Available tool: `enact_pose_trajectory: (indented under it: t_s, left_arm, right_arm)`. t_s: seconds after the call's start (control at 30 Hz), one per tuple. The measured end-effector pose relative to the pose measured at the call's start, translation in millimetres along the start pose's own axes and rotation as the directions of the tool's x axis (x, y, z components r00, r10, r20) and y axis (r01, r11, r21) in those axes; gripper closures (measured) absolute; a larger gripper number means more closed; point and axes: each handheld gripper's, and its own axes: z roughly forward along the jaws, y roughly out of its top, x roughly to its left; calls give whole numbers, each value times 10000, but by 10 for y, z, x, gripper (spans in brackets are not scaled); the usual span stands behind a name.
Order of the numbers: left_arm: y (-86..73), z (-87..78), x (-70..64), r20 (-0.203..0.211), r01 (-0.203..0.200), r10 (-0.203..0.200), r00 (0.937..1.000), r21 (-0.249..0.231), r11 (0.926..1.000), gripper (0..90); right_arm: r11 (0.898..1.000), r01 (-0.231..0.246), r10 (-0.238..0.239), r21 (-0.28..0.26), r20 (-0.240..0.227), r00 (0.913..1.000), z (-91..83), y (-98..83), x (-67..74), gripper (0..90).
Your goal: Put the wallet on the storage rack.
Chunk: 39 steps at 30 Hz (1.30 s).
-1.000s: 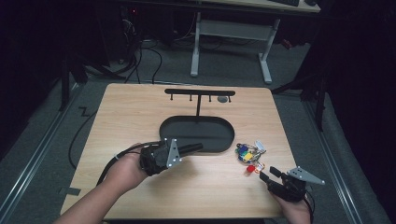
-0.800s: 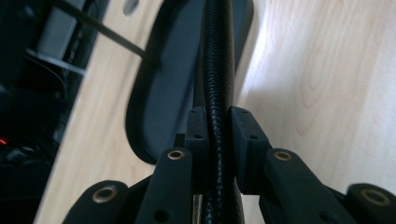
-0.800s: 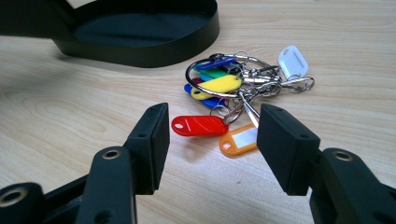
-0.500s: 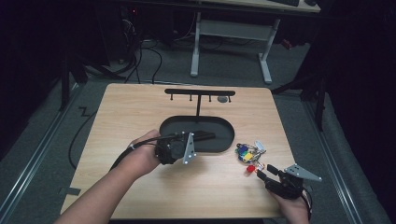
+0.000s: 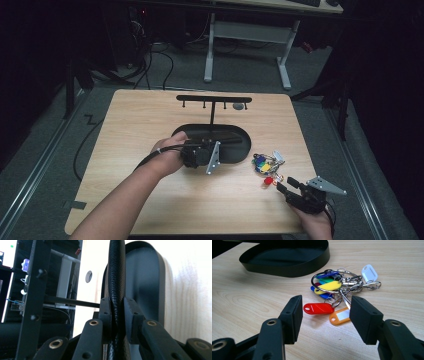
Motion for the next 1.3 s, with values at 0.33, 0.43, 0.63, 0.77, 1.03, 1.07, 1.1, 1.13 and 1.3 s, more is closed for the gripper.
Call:
enact_pose_trajectory:
  t_s: [0.33,0.43,0.63,0.77,1.03,1.07,1.1,1.13,1.3]
  left_arm:
    - [-95,237,17,-295,175,-181,9994,-227,9996,781]
    - [-148,328,-5,-384,297,-305,9988,-204,9993,781]
    - [-171,413,-49,-389,197,-207,9990,-246,9995,781]
    - [-160,450,-42,-375,190,-211,9991,-555,9983,781]
    - [-194,573,-63,-21,128,-129,9999,-564,9983,778]
    - [-205,582,-57,-6,154,-154,9999,-573,9982,778]
    - [-229,598,-41,70,159,-156,9999,-536,9984,777]
    - [-229,598,-41,70,159,-156,9999,-536,9984,776]
    - [-353,699,-81,607,130,-145,9980,255,9996,774]
  right_arm:
    - [9998,-176,176,29,-50,9998,4,-12,-18,443]
    - [9998,-189,189,44,-33,9998,7,-14,-17,443]
    - [9998,-140,140,140,-36,9999,17,-22,-8,443]
    - [9997,-160,161,185,-51,9999,22,-27,-5,443]
    - [9995,-204,206,243,-89,9997,26,-36,-14,443]
    - [9995,-204,206,243,-89,9997,26,-36,-14,443]
    - [9995,-202,205,261,-105,9997,28,-39,-13,443]
    - [9995,-202,205,261,-105,9997,28,-39,-13,443]
    - [9996,-151,154,242,-124,9998,25,-41,-14,443]
